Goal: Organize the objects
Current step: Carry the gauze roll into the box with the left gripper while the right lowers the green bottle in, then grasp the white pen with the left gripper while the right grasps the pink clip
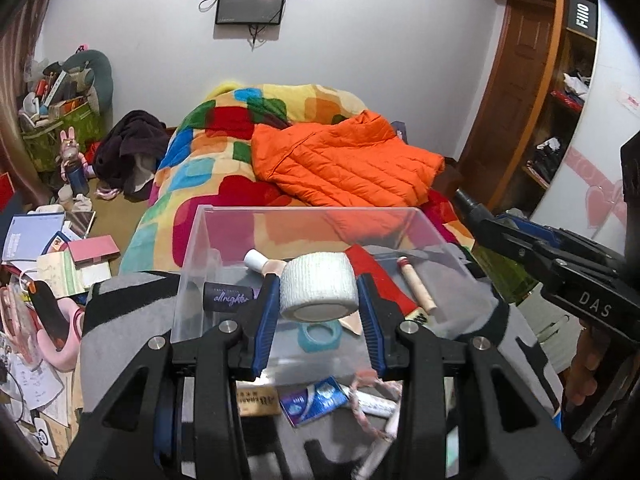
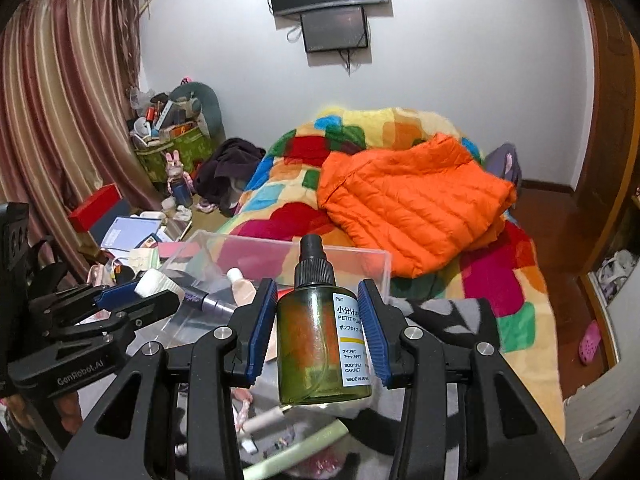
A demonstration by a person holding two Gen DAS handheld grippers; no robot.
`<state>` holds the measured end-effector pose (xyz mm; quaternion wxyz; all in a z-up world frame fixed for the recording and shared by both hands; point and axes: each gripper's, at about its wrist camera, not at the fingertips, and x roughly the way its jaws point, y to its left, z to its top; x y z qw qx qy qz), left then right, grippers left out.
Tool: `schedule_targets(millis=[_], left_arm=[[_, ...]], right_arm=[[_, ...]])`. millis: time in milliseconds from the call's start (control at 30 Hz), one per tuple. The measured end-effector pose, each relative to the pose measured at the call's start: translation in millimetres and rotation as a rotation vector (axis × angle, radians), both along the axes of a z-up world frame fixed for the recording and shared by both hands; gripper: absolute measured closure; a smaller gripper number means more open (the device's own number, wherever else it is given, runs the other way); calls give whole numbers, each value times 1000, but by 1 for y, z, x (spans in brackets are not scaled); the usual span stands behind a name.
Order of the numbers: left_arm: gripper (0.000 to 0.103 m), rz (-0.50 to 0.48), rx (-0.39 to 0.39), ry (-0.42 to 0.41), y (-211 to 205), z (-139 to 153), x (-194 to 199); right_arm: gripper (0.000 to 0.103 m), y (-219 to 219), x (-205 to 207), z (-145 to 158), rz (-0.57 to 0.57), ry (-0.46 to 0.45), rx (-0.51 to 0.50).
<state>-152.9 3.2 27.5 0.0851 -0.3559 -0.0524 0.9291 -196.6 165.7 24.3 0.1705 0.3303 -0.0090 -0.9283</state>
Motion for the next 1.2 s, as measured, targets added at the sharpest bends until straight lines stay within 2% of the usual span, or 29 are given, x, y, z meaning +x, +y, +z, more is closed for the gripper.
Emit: schedule_targets(millis=[367, 633, 867, 1033, 1200], left_arm=[[65, 45, 2, -94, -20, -40, -30], [62, 26, -33, -98, -14, -42, -29], [50, 29, -20, -84, -15, -33, -16], [38, 33, -32, -42, -15, -19, 6], [36, 11, -43, -18, -10, -11, 34]], right_arm=[[65, -25, -51, -51, 20, -153, 33], [64, -45, -57, -73, 76, -216, 104], [63, -41, -45, -63, 84, -204, 118], [59, -27, -29, -45, 80, -177, 76], [47, -11, -2, -31, 66, -124, 71]])
